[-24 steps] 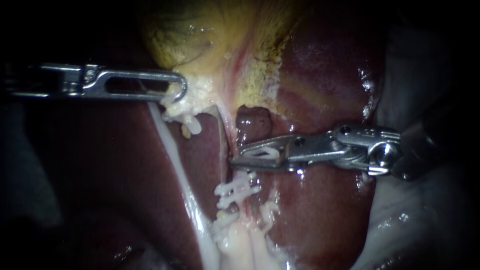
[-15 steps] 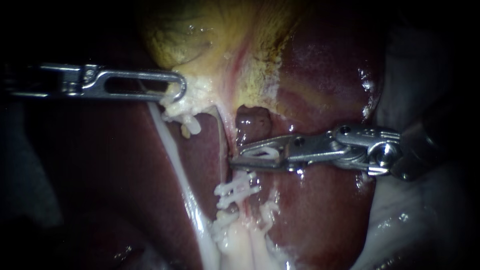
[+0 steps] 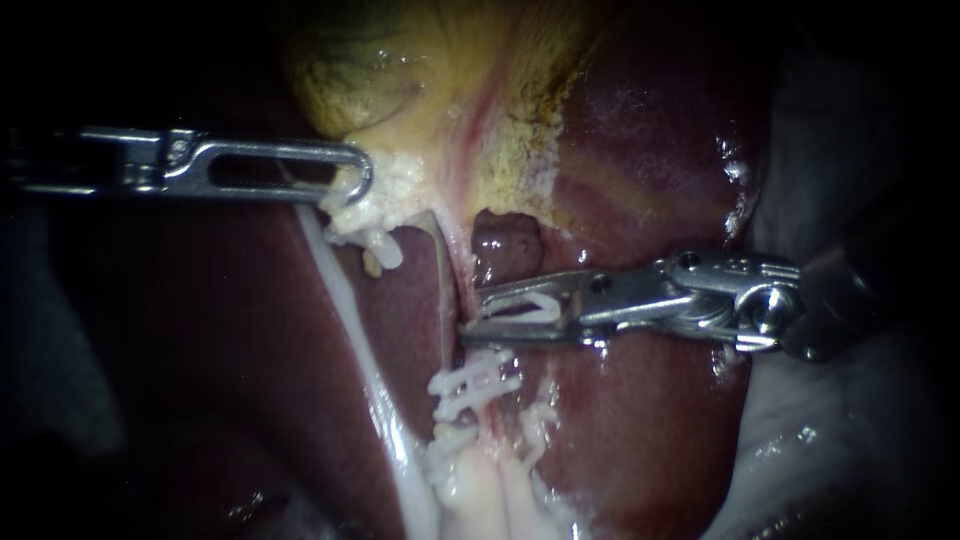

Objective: Clipping third clip right tube

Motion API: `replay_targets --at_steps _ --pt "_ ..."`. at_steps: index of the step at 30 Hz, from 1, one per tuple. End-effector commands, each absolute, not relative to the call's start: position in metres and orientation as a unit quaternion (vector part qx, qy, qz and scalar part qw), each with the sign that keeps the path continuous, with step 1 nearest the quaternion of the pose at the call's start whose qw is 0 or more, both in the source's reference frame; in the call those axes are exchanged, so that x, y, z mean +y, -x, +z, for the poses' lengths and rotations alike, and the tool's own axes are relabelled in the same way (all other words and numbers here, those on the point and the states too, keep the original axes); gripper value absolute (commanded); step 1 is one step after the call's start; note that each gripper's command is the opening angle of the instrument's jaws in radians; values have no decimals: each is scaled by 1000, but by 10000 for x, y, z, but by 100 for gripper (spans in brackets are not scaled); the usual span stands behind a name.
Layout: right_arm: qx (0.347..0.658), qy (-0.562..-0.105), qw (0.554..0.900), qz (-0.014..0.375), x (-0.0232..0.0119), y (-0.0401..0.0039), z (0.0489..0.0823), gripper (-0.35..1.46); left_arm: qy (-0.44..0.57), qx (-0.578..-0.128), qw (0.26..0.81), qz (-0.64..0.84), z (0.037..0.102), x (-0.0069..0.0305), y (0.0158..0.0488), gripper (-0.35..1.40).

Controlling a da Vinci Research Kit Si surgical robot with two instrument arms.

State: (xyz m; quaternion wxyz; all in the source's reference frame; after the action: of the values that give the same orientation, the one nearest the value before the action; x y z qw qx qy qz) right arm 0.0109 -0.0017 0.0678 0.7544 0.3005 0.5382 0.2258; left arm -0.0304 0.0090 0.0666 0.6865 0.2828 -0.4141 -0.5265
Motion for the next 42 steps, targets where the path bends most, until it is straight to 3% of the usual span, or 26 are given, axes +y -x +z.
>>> replay_targets --at_steps 1,26,42 --pt "543 -298 751 228 -17 -110 679 45 -283 -414 687 -527 666 90 304 -35" --pt "552 -291 744 239 -11 -141 681 50 -282 -414 686 -527 663 89 304 -35" --pt "587 -335 693 253 -3 -159 681 48 -283 -414 686 -527 664 90 304 -35"
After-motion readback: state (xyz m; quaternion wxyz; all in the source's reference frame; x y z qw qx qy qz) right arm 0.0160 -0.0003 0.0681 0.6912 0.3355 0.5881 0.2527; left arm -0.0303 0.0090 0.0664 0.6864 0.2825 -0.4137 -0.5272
